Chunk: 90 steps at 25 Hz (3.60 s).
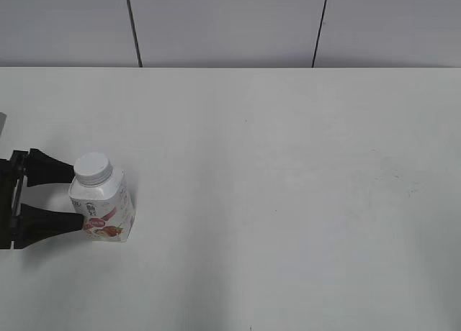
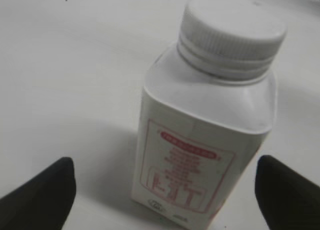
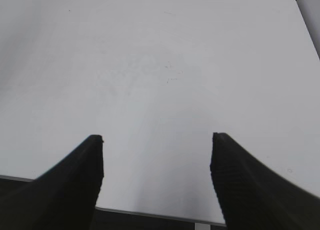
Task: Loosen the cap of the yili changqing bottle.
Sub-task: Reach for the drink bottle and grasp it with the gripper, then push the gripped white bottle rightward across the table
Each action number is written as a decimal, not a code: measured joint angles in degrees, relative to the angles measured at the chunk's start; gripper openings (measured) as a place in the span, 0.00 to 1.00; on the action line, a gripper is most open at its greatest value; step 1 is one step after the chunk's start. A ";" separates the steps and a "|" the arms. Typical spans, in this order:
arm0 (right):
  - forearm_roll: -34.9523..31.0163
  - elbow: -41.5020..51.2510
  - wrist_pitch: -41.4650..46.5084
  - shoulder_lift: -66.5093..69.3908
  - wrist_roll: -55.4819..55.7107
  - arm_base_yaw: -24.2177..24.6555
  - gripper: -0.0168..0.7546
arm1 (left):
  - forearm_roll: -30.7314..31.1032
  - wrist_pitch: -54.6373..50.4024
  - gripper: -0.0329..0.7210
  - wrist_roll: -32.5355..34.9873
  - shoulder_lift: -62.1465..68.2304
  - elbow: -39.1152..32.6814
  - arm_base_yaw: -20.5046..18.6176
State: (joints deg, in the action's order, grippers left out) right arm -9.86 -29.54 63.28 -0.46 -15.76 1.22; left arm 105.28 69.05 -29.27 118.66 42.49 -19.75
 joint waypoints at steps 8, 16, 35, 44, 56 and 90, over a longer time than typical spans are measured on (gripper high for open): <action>0.00 0.00 0.00 0.00 0.00 0.00 0.71 | -0.05 0.06 0.91 0.44 3.32 2.52 4.11; 0.00 0.00 0.00 0.00 0.00 0.00 0.71 | -0.05 -0.02 0.91 0.63 3.81 3.66 7.30; 0.00 0.00 0.00 0.00 0.00 0.00 0.71 | 0.32 0.17 0.68 1.29 5.64 4.25 7.76; 0.00 0.00 0.00 0.00 0.00 0.00 0.71 | -0.05 -0.05 0.62 1.47 5.64 4.30 8.40; 0.00 0.00 0.00 0.00 0.00 0.00 0.71 | -3.01 -1.48 0.62 0.18 3.93 5.87 17.33; 0.00 0.00 0.00 0.00 0.00 0.00 0.71 | -16.13 -1.40 0.61 -1.78 14.30 20.67 33.46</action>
State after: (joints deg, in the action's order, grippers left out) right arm -9.86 -29.54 63.28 -0.46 -15.76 1.22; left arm 89.15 67.66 -31.05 132.96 63.15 13.71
